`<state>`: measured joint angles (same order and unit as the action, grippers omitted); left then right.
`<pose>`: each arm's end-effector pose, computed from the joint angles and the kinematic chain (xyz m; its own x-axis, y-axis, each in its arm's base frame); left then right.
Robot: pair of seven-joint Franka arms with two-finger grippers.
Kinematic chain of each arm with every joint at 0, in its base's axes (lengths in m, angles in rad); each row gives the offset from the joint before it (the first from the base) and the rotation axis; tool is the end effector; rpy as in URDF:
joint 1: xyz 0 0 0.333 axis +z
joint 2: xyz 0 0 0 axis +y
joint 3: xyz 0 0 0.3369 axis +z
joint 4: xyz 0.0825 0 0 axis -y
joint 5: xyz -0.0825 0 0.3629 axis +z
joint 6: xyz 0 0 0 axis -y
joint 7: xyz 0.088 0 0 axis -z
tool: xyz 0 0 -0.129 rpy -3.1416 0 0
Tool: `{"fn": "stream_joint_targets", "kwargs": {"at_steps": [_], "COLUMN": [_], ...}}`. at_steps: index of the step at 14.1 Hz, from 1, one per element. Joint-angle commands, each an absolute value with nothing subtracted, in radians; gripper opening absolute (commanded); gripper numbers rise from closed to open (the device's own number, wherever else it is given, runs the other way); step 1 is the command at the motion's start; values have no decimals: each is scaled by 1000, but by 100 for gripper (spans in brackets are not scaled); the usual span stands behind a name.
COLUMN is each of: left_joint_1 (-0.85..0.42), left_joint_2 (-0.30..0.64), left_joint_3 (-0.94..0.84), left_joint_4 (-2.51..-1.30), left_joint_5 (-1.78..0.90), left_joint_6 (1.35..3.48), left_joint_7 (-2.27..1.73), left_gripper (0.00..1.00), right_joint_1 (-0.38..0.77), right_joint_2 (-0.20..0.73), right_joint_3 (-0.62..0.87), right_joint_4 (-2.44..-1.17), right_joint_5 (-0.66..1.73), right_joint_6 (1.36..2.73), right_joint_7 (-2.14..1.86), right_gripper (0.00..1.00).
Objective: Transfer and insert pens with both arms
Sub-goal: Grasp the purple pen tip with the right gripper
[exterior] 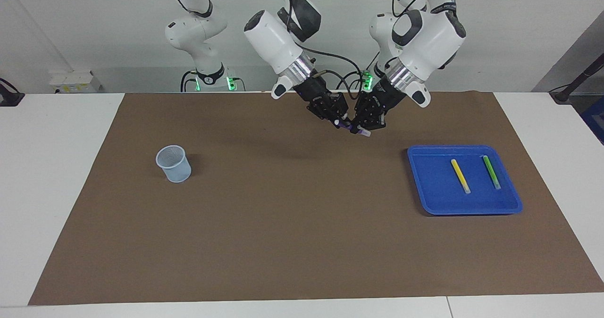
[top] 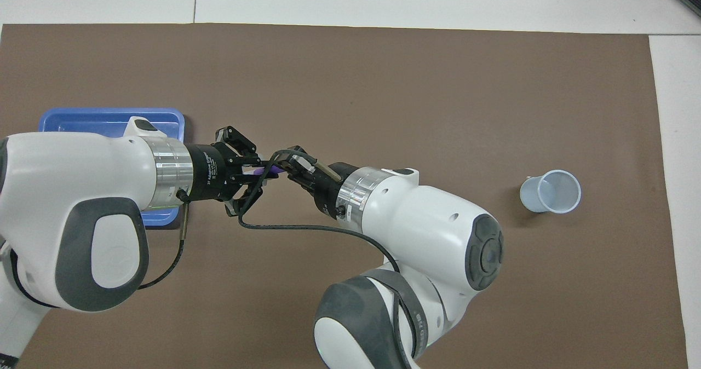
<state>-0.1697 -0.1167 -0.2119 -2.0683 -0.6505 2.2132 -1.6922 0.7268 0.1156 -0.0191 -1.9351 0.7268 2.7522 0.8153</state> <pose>0.4818 -0.2306 0.5245 -0.0304 0.8304 -0.5563 0.9920 0.0931 0.0848 0.4905 0.3919 0.5148 0.8000 -0.5865 -0.1266 -0.4794 -0.4977 -0.7228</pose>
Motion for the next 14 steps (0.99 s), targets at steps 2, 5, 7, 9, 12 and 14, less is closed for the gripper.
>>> {"fn": "stream_joint_targets", "kwargs": {"at_steps": [2, 5, 7, 9, 12, 14], "left_joint_1": [-189, -190, -190, -190, -212, -212], "left_joint_2": [-152, -152, -156, -158, -170, -187], "left_joint_3": [-198, -198, -198, -198, -198, -199], "left_joint_4": [-2103, -2103, -2103, -2105, -2120, -2140], "left_joint_5": [-667, -667, -667, -666, -666, -666], "left_joint_6": [2223, 2221, 2220, 2221, 2259, 2292], "left_joint_7": [-1706, -1706, -1704, -1700, -1707, -1701], "left_gripper": [0, 0, 0, 0, 100, 100], "right_joint_1": [716, 715, 715, 715, 709, 704], "right_joint_2": [133, 135, 135, 135, 133, 133], "right_joint_3": [-15, -15, -15, -17, -15, -17], "right_joint_4": [-1921, -1921, -1921, -1921, -1921, -1921], "right_joint_5": [738, 749, 749, 749, 749, 744], "right_joint_6": [2766, 2766, 2766, 2764, 2764, 2763], "right_joint_7": [788, 788, 792, 792, 789, 779], "right_gripper": [8, 0, 0, 0, 0, 0]}}
